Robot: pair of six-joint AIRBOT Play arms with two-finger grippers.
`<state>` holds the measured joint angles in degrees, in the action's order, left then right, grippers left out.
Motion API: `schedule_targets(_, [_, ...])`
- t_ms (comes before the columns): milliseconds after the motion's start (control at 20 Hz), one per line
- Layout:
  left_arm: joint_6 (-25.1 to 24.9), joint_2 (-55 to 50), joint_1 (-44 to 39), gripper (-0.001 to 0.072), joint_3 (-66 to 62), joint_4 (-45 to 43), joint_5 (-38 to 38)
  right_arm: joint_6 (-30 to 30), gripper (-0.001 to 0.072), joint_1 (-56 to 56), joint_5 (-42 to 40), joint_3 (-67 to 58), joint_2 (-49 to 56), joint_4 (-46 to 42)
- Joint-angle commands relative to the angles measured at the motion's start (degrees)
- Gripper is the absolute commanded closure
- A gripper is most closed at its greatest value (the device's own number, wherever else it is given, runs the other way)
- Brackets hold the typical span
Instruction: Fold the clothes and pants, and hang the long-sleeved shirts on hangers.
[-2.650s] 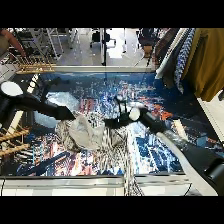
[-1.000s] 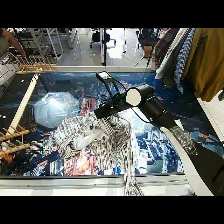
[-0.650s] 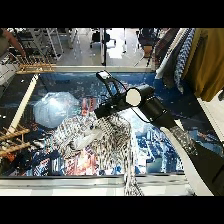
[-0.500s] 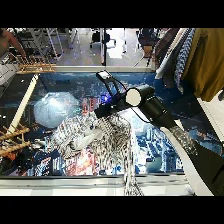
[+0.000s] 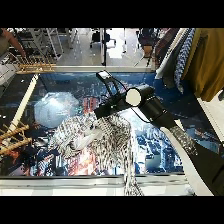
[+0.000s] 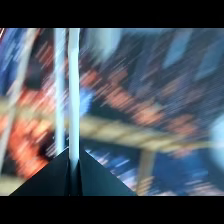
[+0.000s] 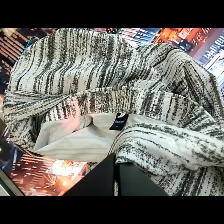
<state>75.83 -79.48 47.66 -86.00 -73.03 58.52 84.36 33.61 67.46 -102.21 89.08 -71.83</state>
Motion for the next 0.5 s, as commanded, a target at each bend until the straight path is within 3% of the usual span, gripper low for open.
schedule_targets(0, [-17.05,6.82,-1.29,0.0689,-2.89,26.05,2.01,0.15,0.0691,0.04,-0.15,0.00,0.00,-0.52])
schedule_targets(50, [-28.20,7.78,-2.14,0.0689,-2.86,36.20,7.17,0.13,0.0691,-0.07,-0.22,-0.13,-0.07,-1.73])
schedule_targets(150, [-39.34,7.30,-5.33,0.0688,-2.56,50.99,19.61,0.13,0.0692,-0.04,0.02,-0.83,-0.52,-7.41])
schedule_targets(250, [-40.79,5.38,-11.41,0.0688,-2.29,53.29,28.24,-0.31,0.0692,-0.07,2.38,-3.10,-0.76,-15.23])
schedule_targets(450, [-40.79,-1.22,-24.70,0.0689,-2.27,47.58,43.89,-4.76,0.0692,-0.17,8.46,-7.89,-1.22,-29.20])
